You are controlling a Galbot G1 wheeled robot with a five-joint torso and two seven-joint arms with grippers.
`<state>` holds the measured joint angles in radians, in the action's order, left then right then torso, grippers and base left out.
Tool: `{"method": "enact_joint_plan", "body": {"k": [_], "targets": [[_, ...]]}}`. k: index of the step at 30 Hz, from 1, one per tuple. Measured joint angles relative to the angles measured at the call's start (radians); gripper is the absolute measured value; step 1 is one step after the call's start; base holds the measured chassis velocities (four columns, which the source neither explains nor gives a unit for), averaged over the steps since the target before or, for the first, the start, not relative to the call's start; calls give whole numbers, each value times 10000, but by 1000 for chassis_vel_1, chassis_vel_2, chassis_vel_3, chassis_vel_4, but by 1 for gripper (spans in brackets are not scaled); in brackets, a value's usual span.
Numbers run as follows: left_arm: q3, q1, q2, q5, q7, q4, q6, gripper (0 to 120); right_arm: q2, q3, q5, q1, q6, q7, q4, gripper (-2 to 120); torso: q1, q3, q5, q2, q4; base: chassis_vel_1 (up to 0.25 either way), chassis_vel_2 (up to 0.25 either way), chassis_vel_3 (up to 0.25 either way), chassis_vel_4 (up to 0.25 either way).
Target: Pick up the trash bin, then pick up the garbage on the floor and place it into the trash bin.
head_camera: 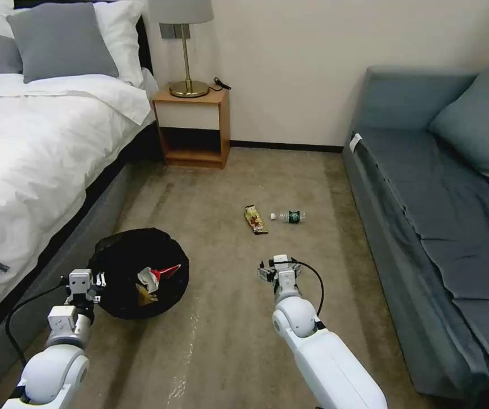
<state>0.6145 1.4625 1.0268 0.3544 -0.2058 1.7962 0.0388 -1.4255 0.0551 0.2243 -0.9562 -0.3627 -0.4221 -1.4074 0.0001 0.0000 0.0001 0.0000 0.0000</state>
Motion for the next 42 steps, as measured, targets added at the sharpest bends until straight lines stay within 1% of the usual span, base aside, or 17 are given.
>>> {"method": "enact_joint_plan", "body": {"k": [7, 14, 25, 34, 42], "targets": [[22, 44, -3, -6, 0, 10, 5, 4, 32, 230, 19, 3, 1, 18, 207, 100, 0, 0, 0, 0, 0, 0, 0, 0, 0], [82, 129, -6, -5, 0, 112, 16, 4, 94, 382, 85, 20, 252, 192, 396, 100, 0, 0, 0, 0, 1, 0, 0, 0, 0], [92, 220, 53, -48, -2, 212, 56, 4, 130, 439, 65, -10, 408, 293, 487, 100, -1, -1, -2, 1, 2, 0, 0, 0, 0], [57, 252, 57, -49, 6, 66, 203, 4, 82, 435, -19, 37, 502, 335, 658, 100, 0, 0, -1, 0, -1, -87, 69, 89, -80], [58, 186, -4, 47, 22, -42, 238, 4, -35, 341, -165, 122, 557, 415, 773, 100, 0, 0, -1, 0, 1, -84, 115, 89, -99]]}}
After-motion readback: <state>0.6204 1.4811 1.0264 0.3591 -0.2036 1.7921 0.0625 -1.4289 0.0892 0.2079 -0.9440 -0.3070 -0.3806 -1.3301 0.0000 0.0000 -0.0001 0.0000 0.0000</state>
